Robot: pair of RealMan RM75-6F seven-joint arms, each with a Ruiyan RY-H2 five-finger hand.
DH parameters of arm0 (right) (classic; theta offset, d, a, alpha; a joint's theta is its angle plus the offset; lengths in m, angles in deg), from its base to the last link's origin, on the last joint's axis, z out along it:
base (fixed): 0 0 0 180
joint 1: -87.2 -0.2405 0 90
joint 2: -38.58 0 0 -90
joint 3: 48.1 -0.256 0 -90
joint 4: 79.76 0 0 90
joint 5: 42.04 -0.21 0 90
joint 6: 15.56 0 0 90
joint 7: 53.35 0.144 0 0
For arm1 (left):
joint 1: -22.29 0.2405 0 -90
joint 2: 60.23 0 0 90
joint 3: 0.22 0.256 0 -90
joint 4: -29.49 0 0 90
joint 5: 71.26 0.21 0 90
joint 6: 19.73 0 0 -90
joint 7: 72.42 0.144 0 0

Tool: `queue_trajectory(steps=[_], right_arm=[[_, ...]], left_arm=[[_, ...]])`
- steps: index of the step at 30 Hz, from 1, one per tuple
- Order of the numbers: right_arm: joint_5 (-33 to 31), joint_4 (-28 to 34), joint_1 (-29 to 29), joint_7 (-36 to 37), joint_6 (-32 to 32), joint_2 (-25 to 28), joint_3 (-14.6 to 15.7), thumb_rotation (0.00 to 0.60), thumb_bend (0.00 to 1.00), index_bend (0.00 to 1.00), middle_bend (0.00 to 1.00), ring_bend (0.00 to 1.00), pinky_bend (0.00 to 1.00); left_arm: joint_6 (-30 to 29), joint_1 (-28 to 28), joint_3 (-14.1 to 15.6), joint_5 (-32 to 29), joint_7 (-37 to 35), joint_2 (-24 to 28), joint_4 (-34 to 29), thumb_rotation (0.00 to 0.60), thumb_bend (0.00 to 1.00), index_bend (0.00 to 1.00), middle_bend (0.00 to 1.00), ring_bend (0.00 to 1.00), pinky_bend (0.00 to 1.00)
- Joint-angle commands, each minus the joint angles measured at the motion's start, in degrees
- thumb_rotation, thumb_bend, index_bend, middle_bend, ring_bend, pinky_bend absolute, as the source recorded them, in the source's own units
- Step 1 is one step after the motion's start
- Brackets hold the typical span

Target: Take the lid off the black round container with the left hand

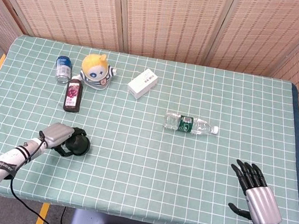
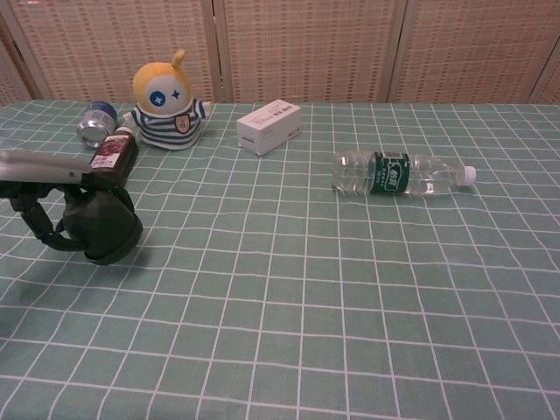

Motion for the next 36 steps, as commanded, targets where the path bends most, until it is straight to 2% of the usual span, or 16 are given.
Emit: queue_trajectory(steps=[1, 6, 15, 18, 21, 23, 25, 30, 36], right_arm=[[0.05, 0.02, -0.05, 0.09, -0.16, 0.05, 0.11, 0.600, 0.00, 0.00, 0.00, 0.00, 0.00], [0.08, 0.21, -0.13, 0.85, -0.31, 0.42, 0.23, 0.600, 0.00, 0.00, 0.00, 0.00, 0.00], [0.24, 0.30, -0.13, 1.15, -0.27, 0.65, 0.33, 0.600, 0.00, 0.00, 0.00, 0.00, 0.00], [0.21, 0.31, -0.14, 1.21, -0.27, 0.66, 0.31, 0.600, 0.00, 0.00, 0.00, 0.00, 0.00], [0.15, 0.31, -0.19, 1.24, -0.44, 0.66, 0.33, 0.600, 0.00, 0.00, 0.00, 0.00, 0.00], [0.07, 0.34, -0.19, 1.28, -0.46, 0.70, 0.31, 0.600, 0.00, 0.00, 0.00, 0.00, 0.00], [0.05, 0.37, -0.18, 1.36, -0.40, 0.76, 0.27, 0.600, 0.00, 0.00, 0.00, 0.00, 0.00], [0.22, 0.53, -0.34, 1.45, -0.67, 0.90, 0.38, 0.600, 0.00, 0.00, 0.00, 0.00, 0.00], [0.28, 0.54, -0.44, 1.30, -0.71, 0.82, 0.30, 0.600, 0.00, 0.00, 0.00, 0.00, 0.00]], left_arm=[[-2.59, -0.53, 1.51, 0.58, 3.63, -1.91, 1.47, 0.600, 0.35, 0.77, 0.78, 0.52, 0.24], [-5.01, -1.05, 2.67, -0.85, 8.76, -3.79, 2.56, 0.600, 0.35, 0.73, 0.74, 0.45, 0.20], [-7.29, -2.10, 4.56, -4.64, 16.48, -5.86, 4.00, 0.600, 0.35, 0.55, 0.54, 0.30, 0.17], [-8.02, -2.54, 5.09, -7.31, 19.94, -5.98, 3.58, 0.600, 0.35, 0.41, 0.41, 0.22, 0.15], [-8.27, -3.12, 5.47, -10.87, 22.68, -5.97, 3.30, 0.600, 0.35, 0.22, 0.25, 0.12, 0.13], [-7.87, -3.53, 5.64, -13.35, 23.43, -5.89, 2.93, 0.600, 0.35, 0.08, 0.08, 0.02, 0.11], [-7.53, -4.11, 6.15, -15.68, 24.57, -5.80, 2.61, 0.600, 0.35, 0.02, 0.01, 0.00, 0.11], [-7.77, -4.99, 7.10, -18.71, 25.94, -6.52, 3.00, 0.600, 0.35, 0.00, 0.00, 0.00, 0.07], [-8.65, -5.35, 7.46, -19.27, 25.46, -6.49, 2.78, 0.600, 0.36, 0.00, 0.00, 0.00, 0.06]])
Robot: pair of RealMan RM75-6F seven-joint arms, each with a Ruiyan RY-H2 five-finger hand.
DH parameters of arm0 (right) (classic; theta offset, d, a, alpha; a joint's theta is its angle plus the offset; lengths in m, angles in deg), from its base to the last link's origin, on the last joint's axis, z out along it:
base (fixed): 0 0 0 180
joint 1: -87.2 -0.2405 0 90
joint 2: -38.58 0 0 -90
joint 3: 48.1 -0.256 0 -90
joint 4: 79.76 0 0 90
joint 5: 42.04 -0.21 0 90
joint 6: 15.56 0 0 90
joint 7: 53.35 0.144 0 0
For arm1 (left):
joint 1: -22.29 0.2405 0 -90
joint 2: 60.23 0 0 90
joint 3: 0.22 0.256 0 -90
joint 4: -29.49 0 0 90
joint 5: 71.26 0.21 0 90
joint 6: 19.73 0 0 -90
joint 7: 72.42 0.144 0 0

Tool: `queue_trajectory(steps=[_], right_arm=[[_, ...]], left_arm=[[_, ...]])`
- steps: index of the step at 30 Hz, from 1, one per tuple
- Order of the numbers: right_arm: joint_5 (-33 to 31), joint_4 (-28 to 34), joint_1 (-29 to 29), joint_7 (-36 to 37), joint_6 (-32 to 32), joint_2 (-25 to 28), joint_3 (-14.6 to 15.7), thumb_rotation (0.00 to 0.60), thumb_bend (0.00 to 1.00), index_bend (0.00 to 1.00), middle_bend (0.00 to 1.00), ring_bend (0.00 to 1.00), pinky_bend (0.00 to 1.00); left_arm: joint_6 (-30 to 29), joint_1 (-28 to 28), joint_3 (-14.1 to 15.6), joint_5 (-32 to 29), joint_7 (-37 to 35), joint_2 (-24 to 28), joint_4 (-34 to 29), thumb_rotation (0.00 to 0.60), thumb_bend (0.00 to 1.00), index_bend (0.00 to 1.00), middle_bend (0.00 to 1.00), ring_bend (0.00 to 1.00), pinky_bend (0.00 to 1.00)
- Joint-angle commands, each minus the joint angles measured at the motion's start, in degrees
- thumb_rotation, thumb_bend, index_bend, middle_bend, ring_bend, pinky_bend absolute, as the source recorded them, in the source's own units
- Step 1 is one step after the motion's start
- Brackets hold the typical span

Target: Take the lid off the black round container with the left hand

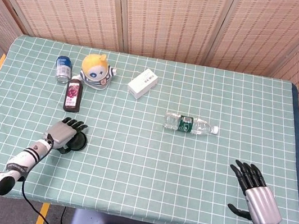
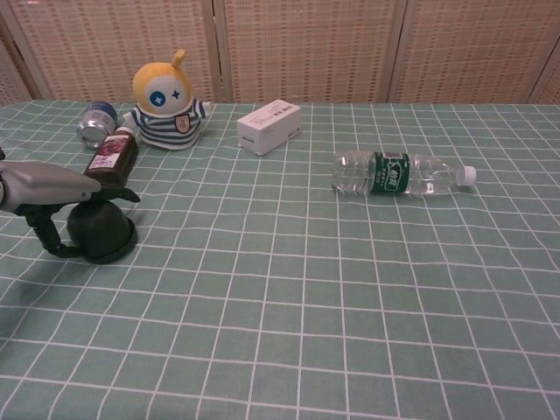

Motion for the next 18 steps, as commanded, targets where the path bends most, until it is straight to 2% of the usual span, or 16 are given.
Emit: queue_trajectory(steps=[1, 6, 18], right_arm=[[-0.07, -0.01, -0.05, -0.15, -0.13, -0.09, -0.03, 0.600, 0.00, 0.00, 0.00, 0.00, 0.00], [-0.07, 0.08, -0.03, -0.28, -0.18, -0.09, 0.04, 0.600, 0.00, 0.00, 0.00, 0.00, 0.00], [0.27, 0.23, 0.16, 0.21, 0.36, 0.32, 0.18, 0.600, 0.00, 0.00, 0.00, 0.00, 0.00]], left_arm=[[-0.30, -0.24, 0.21, -0.17, -0.10, 0.40, -0.72, 0.600, 0.36, 0.00, 0.00, 0.00, 0.06], [-1.16, -0.51, 0.41, -0.24, -0.28, 0.68, -1.58, 0.600, 0.36, 0.00, 0.00, 0.00, 0.03], [-0.23, -1.84, 1.52, -2.03, -0.28, 0.56, -1.06, 0.600, 0.31, 0.00, 0.00, 0.00, 0.02]])
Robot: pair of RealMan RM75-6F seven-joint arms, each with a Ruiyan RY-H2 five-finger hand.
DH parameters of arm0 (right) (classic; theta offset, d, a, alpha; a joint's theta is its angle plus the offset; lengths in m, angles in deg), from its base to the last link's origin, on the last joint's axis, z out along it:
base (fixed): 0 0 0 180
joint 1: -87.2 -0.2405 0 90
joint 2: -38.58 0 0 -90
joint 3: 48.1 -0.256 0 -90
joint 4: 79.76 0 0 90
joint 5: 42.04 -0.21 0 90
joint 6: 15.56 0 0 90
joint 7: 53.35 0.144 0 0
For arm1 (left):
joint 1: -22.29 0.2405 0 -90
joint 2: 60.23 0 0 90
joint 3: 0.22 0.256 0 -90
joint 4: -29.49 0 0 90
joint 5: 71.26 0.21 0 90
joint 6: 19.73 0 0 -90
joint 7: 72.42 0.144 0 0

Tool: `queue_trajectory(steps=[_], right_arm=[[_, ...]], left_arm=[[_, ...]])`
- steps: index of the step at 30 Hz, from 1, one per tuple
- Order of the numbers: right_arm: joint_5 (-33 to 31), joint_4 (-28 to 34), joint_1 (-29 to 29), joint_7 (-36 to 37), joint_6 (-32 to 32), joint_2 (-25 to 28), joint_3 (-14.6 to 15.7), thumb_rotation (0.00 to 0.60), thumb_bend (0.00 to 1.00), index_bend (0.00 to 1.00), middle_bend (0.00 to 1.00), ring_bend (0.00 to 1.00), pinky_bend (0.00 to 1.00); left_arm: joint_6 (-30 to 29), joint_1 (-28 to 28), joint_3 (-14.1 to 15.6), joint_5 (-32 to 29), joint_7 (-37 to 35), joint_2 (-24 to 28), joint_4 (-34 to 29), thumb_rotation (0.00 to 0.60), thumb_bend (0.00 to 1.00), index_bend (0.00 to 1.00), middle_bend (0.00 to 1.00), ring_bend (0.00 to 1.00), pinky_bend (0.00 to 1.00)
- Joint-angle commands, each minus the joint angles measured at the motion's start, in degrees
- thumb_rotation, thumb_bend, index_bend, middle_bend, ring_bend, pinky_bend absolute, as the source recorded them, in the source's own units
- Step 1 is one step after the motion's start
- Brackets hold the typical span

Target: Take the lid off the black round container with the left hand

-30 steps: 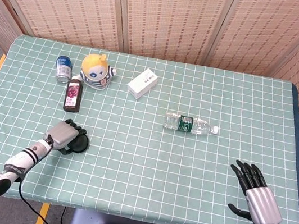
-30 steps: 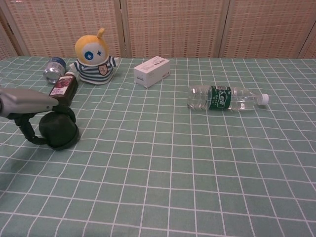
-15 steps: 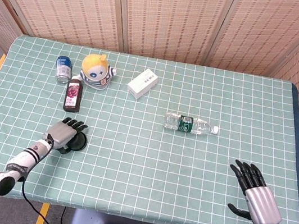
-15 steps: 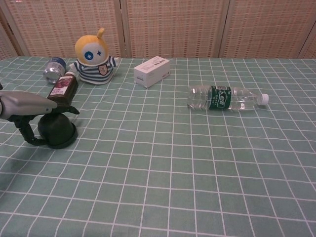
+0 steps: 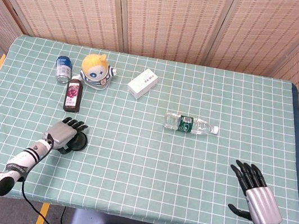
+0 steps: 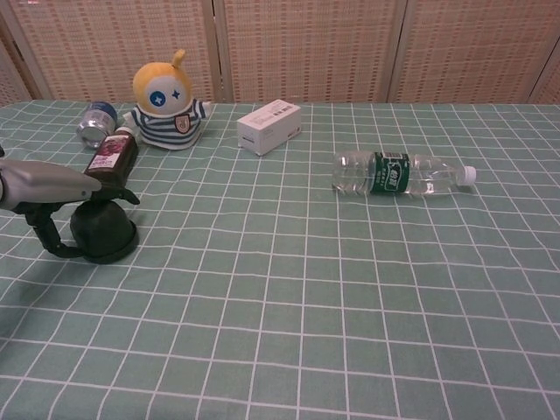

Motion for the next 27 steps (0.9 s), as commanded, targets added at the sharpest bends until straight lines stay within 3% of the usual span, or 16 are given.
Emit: queue_trajectory(steps=[1, 15, 21, 24, 27], right_arm=[[0.08, 0.05, 0.03, 0.05, 0.11, 0.04, 0.01, 0.600, 0.00, 0.00, 0.00, 0.00, 0.00], [0.35, -0.20, -0.07, 0.37, 0.00, -0.22, 0.12, 0.600, 0.00, 0.00, 0.00, 0.00, 0.00], [0.61, -0.01, -0.09, 0.39, 0.02, -0.14, 0.24, 0.600, 0.00, 0.00, 0.00, 0.00, 0.00], [0.52, 0.22, -0.04, 0.90, 0.05, 0.08, 0.33, 0.600, 0.00, 0.00, 0.00, 0.00, 0.00], [0.42, 0.35, -0.04, 0.98, -0.11, 0.26, 0.41, 0.600, 0.00, 0.00, 0.00, 0.00, 0.00]], left_arm=[[0.01, -0.42, 0.15, -0.78, 0.15, -0.38, 0.46, 0.600, 0.30, 0.00, 0.00, 0.00, 0.02], [-4.31, 0.74, 0.45, 2.67, -0.83, 2.23, -2.99, 0.600, 0.27, 0.00, 0.00, 0.00, 0.02], [-7.54, 1.98, 1.22, 5.21, 0.72, 1.03, -2.12, 0.600, 0.27, 0.00, 0.00, 0.00, 0.02], [-7.99, 2.33, 0.97, 6.19, 0.09, 0.46, -1.39, 0.600, 0.27, 0.02, 0.05, 0.02, 0.03], [-8.52, 2.67, 0.79, 7.16, -0.21, -0.08, -0.74, 0.600, 0.28, 0.10, 0.14, 0.06, 0.04]])
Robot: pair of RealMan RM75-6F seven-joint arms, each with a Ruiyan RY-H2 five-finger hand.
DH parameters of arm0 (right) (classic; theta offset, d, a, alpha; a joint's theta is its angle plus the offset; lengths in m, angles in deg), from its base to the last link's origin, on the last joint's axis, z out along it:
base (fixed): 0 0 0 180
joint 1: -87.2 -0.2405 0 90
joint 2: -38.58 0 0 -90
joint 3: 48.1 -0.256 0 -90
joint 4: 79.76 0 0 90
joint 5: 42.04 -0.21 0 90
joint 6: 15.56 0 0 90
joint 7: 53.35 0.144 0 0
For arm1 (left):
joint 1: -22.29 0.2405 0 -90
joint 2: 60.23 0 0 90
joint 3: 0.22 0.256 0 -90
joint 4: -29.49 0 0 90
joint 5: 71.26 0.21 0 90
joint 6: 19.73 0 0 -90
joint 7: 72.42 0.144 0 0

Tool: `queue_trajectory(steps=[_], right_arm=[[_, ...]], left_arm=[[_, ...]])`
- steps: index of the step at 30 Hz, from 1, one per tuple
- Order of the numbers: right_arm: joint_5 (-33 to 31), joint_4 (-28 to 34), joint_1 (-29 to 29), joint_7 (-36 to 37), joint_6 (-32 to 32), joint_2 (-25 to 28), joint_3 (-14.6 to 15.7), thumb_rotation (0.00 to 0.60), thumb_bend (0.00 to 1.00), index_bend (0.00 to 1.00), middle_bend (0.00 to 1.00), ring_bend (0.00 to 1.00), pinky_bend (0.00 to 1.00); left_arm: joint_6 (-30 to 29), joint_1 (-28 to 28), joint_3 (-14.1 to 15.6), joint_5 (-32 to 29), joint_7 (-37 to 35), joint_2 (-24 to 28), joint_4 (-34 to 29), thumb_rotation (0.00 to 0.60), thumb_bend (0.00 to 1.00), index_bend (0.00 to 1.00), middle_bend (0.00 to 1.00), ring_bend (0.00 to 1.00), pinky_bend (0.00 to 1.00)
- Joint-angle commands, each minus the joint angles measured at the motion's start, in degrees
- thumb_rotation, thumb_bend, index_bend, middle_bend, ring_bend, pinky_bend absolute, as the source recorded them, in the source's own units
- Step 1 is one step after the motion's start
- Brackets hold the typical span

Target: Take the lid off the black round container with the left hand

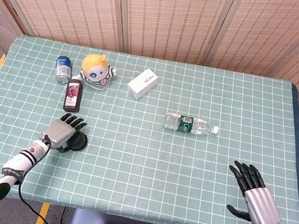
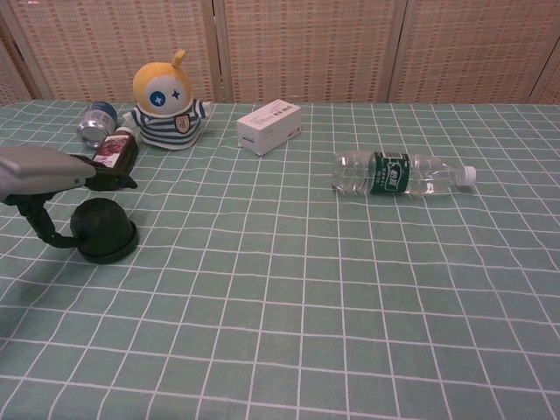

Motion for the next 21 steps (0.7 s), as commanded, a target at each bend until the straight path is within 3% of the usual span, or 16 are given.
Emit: queue_trajectory(steps=[1, 5, 12, 21], right_arm=[[-0.14, 0.07, -0.02, 0.06, -0.26, 0.12, 0.09, 0.600, 0.00, 0.00, 0.00, 0.00, 0.00], [-0.36, 0.20, -0.06, 0.15, -0.54, 0.29, 0.13, 0.600, 0.00, 0.00, 0.00, 0.00, 0.00], [-0.52, 0.27, -0.07, 0.11, -0.85, 0.42, 0.24, 0.600, 0.00, 0.00, 0.00, 0.00, 0.00], [-0.59, 0.24, 0.00, 0.15, -0.81, 0.44, 0.23, 0.600, 0.00, 0.00, 0.00, 0.00, 0.00]], left_arm=[[-0.55, 0.38, -0.15, 0.78, -0.29, -0.53, 0.54, 0.600, 0.28, 0.14, 0.18, 0.08, 0.04], [-1.28, 0.88, -0.48, 1.70, -0.83, -1.28, 1.37, 0.600, 0.30, 0.30, 0.33, 0.16, 0.08], [-2.34, 1.59, -0.91, 3.57, -2.00, -2.02, 2.46, 0.600, 0.30, 0.49, 0.46, 0.25, 0.12], [-3.97, 2.57, -2.13, 6.59, -4.82, -0.38, 0.96, 0.600, 0.30, 0.53, 0.48, 0.28, 0.14]])
